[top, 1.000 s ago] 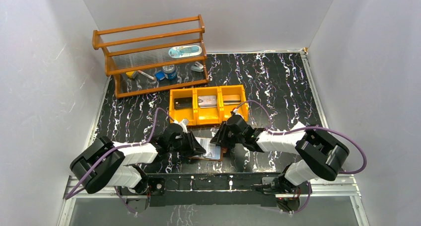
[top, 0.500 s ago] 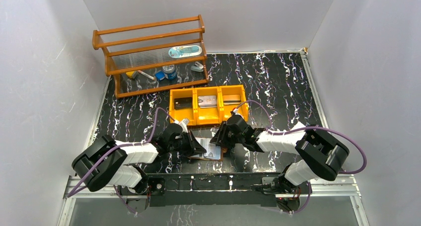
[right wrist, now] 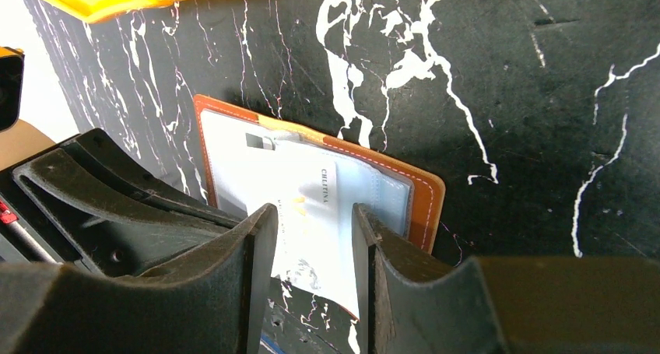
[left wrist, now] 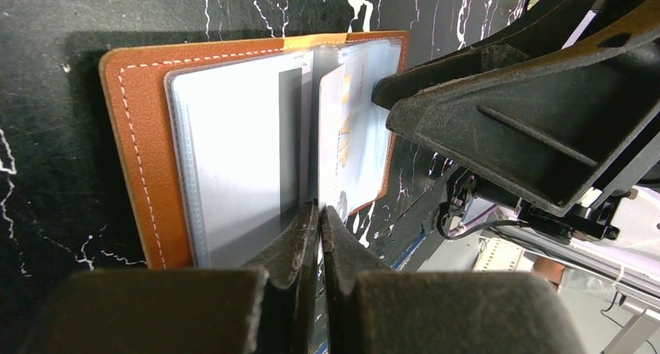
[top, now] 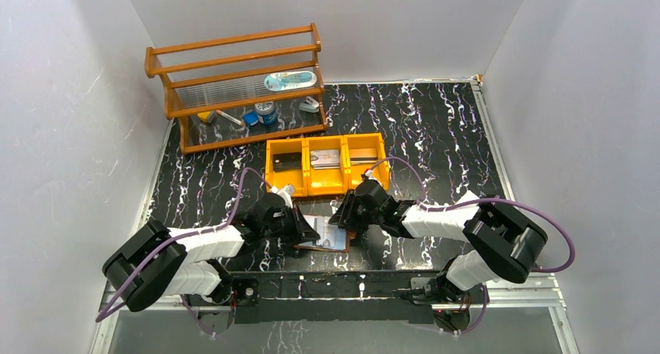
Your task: Take the credit cards out of the card holder
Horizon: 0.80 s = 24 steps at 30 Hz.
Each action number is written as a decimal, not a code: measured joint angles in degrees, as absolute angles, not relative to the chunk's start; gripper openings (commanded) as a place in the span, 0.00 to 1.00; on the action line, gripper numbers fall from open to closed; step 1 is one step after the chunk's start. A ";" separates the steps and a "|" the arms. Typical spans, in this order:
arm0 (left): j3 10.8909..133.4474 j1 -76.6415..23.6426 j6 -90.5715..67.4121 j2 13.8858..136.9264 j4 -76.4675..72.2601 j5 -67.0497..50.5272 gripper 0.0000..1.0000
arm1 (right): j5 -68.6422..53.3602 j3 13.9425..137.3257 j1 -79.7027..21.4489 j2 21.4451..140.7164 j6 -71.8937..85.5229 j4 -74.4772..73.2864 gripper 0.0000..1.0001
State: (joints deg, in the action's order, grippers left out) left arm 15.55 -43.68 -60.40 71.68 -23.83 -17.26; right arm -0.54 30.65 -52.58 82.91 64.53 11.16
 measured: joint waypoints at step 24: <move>18.39 -43.68 -56.40 68.73 -15.49 -15.05 0.06 | -6.63 34.87 -52.64 82.06 55.22 4.82 0.53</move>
State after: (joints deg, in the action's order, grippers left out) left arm 18.39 -43.68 -56.40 68.73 -15.49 -15.05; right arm -6.63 34.87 -52.64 82.06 55.22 4.82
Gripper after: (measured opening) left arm 0.046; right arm 0.527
